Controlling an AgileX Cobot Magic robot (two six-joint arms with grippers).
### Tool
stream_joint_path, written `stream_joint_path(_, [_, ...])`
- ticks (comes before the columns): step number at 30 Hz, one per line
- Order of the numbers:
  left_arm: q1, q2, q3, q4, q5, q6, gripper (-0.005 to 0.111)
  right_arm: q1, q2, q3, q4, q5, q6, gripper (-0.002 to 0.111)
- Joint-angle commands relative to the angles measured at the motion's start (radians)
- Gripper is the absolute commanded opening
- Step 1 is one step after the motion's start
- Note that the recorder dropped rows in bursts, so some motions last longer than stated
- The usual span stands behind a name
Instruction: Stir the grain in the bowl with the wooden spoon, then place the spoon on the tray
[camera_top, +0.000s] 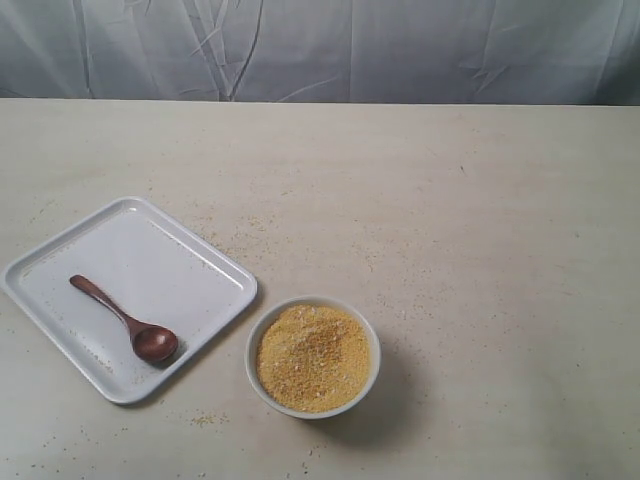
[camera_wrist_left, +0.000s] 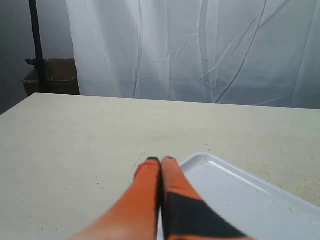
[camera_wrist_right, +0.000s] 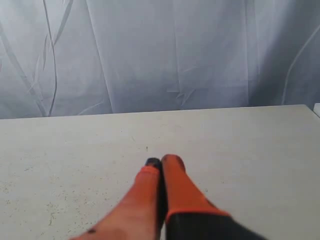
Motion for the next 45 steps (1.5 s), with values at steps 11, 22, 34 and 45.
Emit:
stream_joint_path(11, [0.004, -0.005, 0.005, 0.001, -0.007, -0.002, 0.0, 0.002, -0.015, 0.027, 0.002, -0.019, -0.003, 0.001])
stream_joint_path(22, [0.004, -0.005, 0.005, 0.001, -0.007, -0.002, 0.0, 0.002, -0.093, 0.047, 0.002, -0.019, -0.135, 0.001])
stream_joint_path(34, [0.004, -0.005, 0.005, 0.001, -0.007, -0.002, 0.0, 0.0, -0.116, 0.052, 0.143, -0.02, -0.141, 0.001])
stream_joint_path(45, [0.004, -0.005, 0.005, 0.001, -0.007, -0.002, 0.0, 0.0, -0.142, 0.281, 0.145, -0.036, -0.141, 0.001])
